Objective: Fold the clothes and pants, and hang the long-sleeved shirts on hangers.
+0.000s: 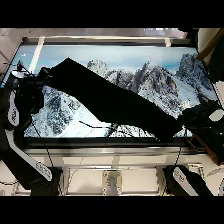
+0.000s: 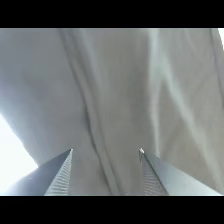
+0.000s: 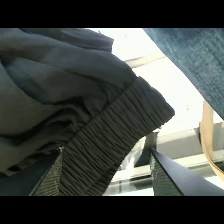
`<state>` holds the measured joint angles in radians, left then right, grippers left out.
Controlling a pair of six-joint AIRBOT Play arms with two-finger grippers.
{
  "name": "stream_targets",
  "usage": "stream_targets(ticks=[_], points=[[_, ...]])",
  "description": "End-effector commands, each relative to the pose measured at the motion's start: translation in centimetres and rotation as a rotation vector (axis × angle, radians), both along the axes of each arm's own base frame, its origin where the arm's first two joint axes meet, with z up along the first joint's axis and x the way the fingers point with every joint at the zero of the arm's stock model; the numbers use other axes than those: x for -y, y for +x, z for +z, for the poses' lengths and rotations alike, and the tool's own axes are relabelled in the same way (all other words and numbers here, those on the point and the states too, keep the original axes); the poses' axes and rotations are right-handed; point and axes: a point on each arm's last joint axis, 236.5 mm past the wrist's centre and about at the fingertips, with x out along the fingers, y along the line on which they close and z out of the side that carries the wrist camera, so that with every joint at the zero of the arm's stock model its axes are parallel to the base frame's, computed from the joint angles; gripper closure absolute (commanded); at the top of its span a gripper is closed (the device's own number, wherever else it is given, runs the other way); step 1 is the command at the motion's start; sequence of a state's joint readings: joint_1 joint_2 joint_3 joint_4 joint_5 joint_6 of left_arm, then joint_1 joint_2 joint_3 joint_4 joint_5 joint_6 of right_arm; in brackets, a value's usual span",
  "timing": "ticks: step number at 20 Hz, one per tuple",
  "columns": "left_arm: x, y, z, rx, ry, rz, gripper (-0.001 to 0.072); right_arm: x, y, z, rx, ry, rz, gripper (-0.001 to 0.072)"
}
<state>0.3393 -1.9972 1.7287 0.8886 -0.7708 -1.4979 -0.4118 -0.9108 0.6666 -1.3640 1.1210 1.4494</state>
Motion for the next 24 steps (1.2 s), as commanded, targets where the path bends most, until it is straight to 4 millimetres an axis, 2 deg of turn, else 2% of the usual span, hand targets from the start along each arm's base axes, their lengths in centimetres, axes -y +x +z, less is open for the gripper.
stream_targets(ticks=[1,3,4,5,10,11,12,14,16,18,21,22,24], points=[[0.7,0.3,-1.4,-0.013,-0.005,-0.001,0.0297,-0.4,0.6,0.2,0.026,0.018,-0.009,0.0123],[1.5,1.1,-2.4,-0.002,0.008,0.004,0.0313,-0.4,0.5,0.2,0.023,0.02,-0.009,0.0123],[2.0,1.3,-2.9,-0.003,0.01,0.0,0.0363,-0.4,0.6,0.2,0.024,0.019,-0.009,0.0123],[2.3,1.4,-3.5,-0.003,0.008,0.003,0.0363,-0.4,0.6,0.2,0.025,0.018,-0.009,0.0123],[3.3,3.5,-3.1,0.07,-0.024,0.066,0.037,-0.4,0.6,0.2,0.024,0.019,-0.009,0.0123],[3.5,3.7,-2.9,0.078,-0.02,0.065,0.0515,-0.4,0.6,0.2,0.024,0.019,-0.009,0.0124],[3.6,3.9,-2.6,0.085,-0.017,0.061,0.0692,-0.4,0.6,0.2,0.024,0.018,-0.009,0.0123],[3.6,4.2,-1.5,0.104,-0.013,0.056,0.07,-0.4,0.5,0.2,0.021,0.019,-0.008,0.0123],[2.7,4.2,0.8,0.135,0.028,0.051,0.0701,-0.4,0.2,0.1,0.007,0.02,-0.004,0.0123],[1.4,3.2,3.6,0.139,0.137,-0.003,0.0701,-0.1,-1.3,-0.3,-0.057,-0.001,0.016,0.0123],[-0.1,-0.6,6.3,0.04,0.322,-0.13,0.0701,0.2,-3.3,-1.4,-0.126,0.007,0.005,0.0124],[-0.4,-1.8,6.8,0.001,0.363,-0.163,0.0701,-0.4,-3.2,-1.9,-0.108,0.052,-0.028,0.0124],[-0.6,-3.6,7.4,-0.056,0.403,-0.202,0.0701,-1.7,-1.7,-2.9,-0.011,0.145,-0.077,0.0124]])
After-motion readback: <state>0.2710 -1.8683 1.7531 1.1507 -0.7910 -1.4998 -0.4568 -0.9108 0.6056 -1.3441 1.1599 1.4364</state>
